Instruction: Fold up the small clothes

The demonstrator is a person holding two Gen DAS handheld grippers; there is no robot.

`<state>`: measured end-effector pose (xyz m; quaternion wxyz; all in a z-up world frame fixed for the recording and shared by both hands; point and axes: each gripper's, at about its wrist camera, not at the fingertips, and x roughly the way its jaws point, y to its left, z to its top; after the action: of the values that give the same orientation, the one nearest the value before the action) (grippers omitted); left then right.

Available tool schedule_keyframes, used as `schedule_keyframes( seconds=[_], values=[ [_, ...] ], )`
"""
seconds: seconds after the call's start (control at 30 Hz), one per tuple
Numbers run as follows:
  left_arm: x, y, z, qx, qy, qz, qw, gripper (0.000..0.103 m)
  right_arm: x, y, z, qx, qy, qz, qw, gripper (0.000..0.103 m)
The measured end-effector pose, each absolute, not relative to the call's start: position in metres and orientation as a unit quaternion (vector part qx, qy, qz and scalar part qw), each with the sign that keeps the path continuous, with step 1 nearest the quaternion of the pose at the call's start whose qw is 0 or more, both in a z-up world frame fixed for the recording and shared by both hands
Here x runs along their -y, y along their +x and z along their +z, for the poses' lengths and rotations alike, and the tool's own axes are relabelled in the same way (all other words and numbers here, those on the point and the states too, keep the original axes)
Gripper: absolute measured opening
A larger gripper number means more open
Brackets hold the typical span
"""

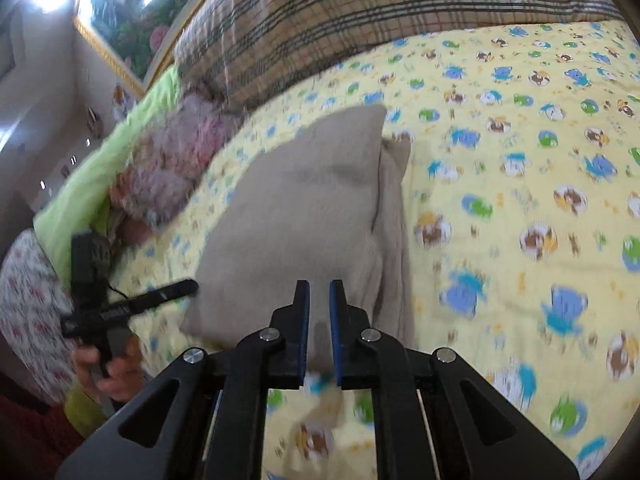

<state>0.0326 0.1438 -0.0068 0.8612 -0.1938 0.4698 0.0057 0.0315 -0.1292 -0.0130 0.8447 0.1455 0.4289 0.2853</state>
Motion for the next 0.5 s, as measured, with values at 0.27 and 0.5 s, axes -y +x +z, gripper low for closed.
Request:
schedule_keyframes(
  seconds=[0.27,0.5],
  values=[
    [-0.133,0.020,-0.028,-0.477,-0.153,0.038,0.865,0.078,0.137,0.032,-0.047,-0.450,0.131,0.241,0.850,0.010],
    [-0.127,0.014,-0.031,-0.463,-0.133,0.059,0.874,0.084,0.140,0.027,-0.054,-0.439,0.127,0.237,0.857,0.008]
  ],
)
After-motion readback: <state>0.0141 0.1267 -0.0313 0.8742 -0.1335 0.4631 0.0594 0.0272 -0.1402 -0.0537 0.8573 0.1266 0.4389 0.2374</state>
